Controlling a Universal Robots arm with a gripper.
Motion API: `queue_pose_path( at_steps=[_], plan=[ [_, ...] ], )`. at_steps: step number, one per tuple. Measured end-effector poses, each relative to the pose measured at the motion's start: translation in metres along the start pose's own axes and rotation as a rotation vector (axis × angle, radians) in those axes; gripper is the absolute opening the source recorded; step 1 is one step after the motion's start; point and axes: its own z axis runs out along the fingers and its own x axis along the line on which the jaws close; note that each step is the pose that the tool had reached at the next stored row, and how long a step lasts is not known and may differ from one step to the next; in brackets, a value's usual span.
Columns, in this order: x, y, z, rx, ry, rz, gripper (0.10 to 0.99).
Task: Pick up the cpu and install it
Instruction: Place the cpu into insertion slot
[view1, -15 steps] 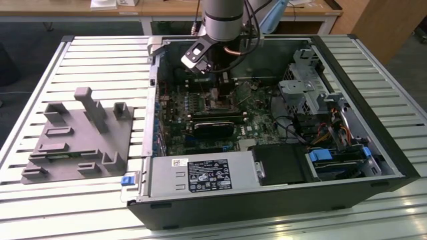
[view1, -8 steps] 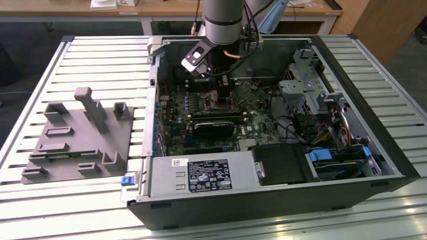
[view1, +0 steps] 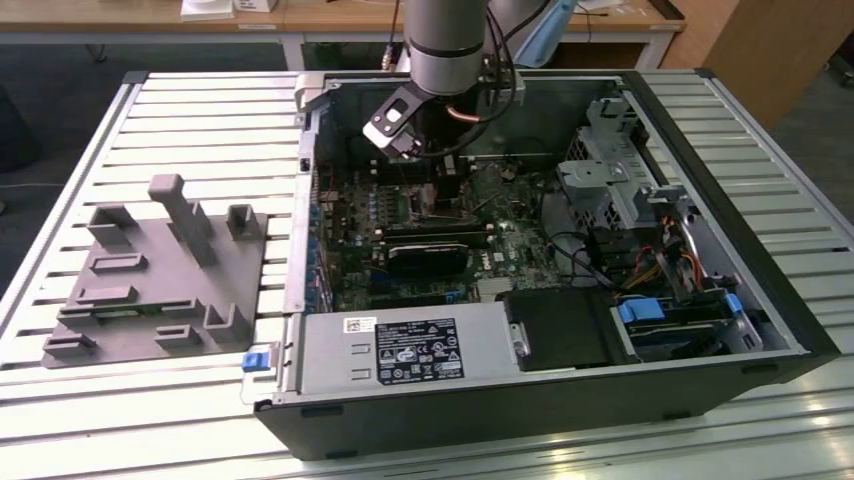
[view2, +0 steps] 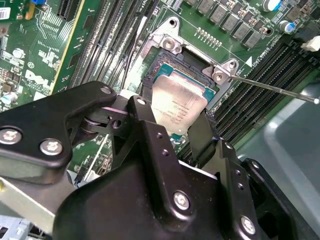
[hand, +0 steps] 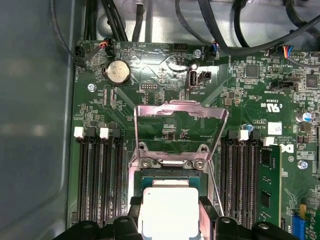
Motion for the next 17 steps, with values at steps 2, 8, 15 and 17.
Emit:
queue_pose_path(
  at_steps=[2,8,15,17],
  plan=[
    [0.0001,-0.0004,0.0019,0.0,0.0,0.0,0.533],
    [0.0002,-0.0011,0.0067,0.0,0.0,0.001,0.533],
    [0.0,-0.0013,0.0096,0.0,-0.0002,0.003,0.533],
    [-0.0001,-0.0013,0.0105,0.0,0.0,0.003,0.533]
  ],
)
